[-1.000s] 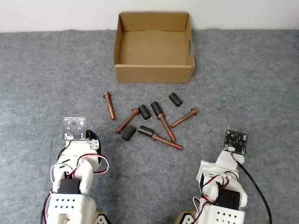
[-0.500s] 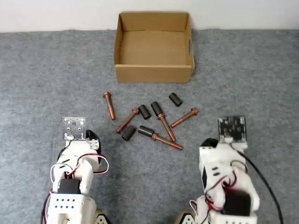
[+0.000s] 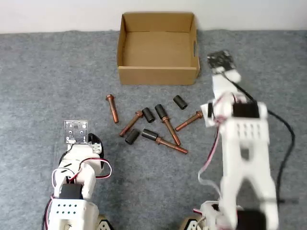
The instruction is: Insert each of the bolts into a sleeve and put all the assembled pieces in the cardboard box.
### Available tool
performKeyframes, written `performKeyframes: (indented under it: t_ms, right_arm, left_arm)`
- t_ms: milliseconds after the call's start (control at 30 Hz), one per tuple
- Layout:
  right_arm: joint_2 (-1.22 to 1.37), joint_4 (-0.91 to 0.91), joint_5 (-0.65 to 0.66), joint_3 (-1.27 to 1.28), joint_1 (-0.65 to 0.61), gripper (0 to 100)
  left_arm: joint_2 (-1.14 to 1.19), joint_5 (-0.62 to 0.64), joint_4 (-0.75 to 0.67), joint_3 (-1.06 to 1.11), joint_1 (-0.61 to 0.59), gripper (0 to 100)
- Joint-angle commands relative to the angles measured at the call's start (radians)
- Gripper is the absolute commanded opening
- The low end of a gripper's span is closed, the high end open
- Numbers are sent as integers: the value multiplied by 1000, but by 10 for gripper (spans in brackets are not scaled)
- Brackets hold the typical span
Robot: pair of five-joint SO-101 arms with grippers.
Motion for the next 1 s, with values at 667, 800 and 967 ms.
performKeyframes:
  t_ms: [667, 800, 967]
  right_arm:
    - [921, 71, 141, -881, -236, 195]
    - [1059, 111, 141, -1031, -237, 194]
    - [1221, 189, 146, -1231, -223, 194]
  left_arm:
    - [-6, -2, -8, -4, -8, 6]
    - [-6, -2, -8, -4, -8, 6]
    - [-6, -2, -8, -4, -8, 6]
